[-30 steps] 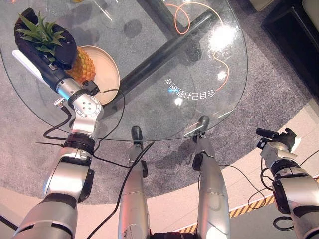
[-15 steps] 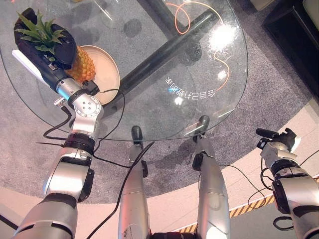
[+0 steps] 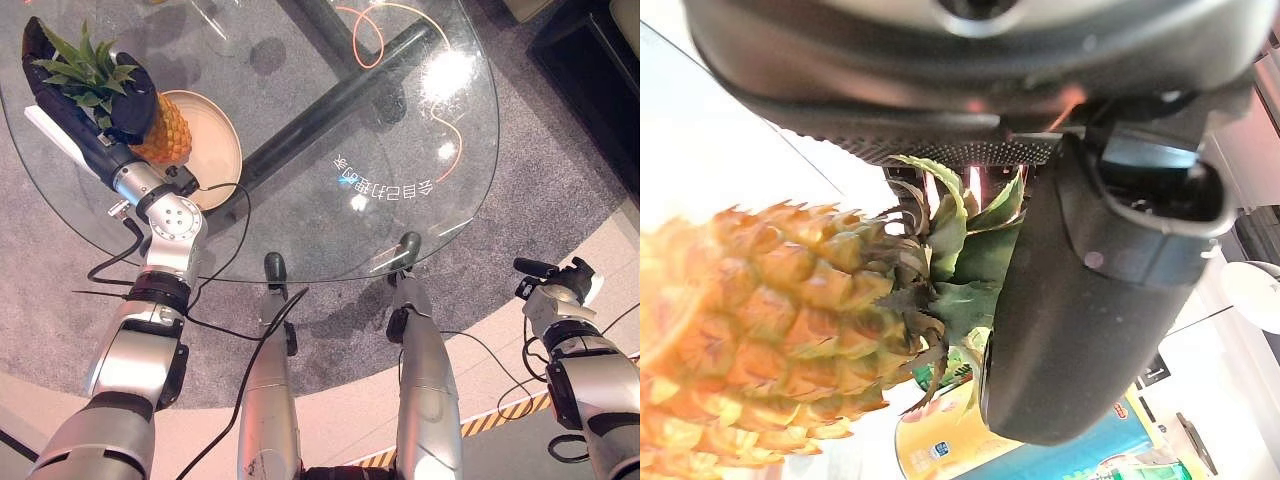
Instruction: Pick up the fruit to the plate
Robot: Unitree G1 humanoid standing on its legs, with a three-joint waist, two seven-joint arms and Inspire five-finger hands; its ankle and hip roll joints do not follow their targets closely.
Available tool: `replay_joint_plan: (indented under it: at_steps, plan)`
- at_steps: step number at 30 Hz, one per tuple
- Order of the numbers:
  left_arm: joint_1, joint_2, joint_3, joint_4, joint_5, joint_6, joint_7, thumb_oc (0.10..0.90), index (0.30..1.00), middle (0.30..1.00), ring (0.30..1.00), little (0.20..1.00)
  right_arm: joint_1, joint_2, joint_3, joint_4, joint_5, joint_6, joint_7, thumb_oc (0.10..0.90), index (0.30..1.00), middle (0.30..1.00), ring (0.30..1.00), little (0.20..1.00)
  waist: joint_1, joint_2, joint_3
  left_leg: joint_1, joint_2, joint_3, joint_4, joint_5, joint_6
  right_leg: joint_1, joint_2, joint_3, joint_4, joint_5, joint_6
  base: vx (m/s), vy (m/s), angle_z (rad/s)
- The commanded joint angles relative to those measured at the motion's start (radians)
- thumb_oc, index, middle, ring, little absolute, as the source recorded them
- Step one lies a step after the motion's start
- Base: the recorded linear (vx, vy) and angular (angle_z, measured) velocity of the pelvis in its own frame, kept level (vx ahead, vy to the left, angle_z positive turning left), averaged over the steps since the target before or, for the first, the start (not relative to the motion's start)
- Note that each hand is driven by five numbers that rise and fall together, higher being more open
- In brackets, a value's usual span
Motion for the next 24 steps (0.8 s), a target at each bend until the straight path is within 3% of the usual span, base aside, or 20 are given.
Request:
replay_joint_plan:
  at_steps: [1,9,10,24]
  plan:
    - [-0.015,0.067,0.063,-0.050,0.015,-0.099,0.027,0.704,0.818,0.818,0.818,0.804,0.054,-0.069,0.003,0.036,-0.010,-0.023,-0.060,0.800,0.900,0.900,0.900,0.900,0.015,0.042,-0.026,-0.060,0.018,-0.041,-0.005,0.045,-0.003,0.038,-0.060,0.014,0.086,-0.122,0.095,0.00,0.000,0.00]
    - [0.018,0.051,0.074,-0.064,0.009,-0.111,0.018,0.762,0.867,0.867,0.867,0.862,0.057,-0.072,-0.006,0.038,-0.010,-0.025,-0.058,0.800,0.900,0.900,0.900,0.900,0.022,0.041,-0.026,-0.060,0.018,-0.045,-0.004,0.043,-0.001,0.039,-0.063,0.008,0.088,-0.123,0.097,0.00,0.000,0.00]
    - [0.022,0.049,0.075,-0.067,0.008,-0.111,0.017,0.800,0.900,0.900,0.900,0.900,0.058,-0.073,-0.007,0.038,-0.010,-0.026,-0.057,0.800,0.900,0.900,0.900,0.900,0.023,0.041,-0.026,-0.061,0.018,-0.046,-0.004,0.043,-0.001,0.038,-0.063,0.007,0.088,-0.122,0.096,0.00,0.000,0.00]
    - [0.093,0.025,0.088,-0.091,-0.001,-0.131,-0.003,0.800,0.900,0.900,0.900,0.900,0.071,-0.072,-0.012,0.031,-0.005,-0.026,-0.066,0.800,0.900,0.900,0.900,0.900,0.035,0.047,-0.026,-0.056,0.015,-0.049,-0.001,0.034,0.000,0.043,-0.070,0.000,0.094,-0.130,0.099,0.00,0.000,0.00]
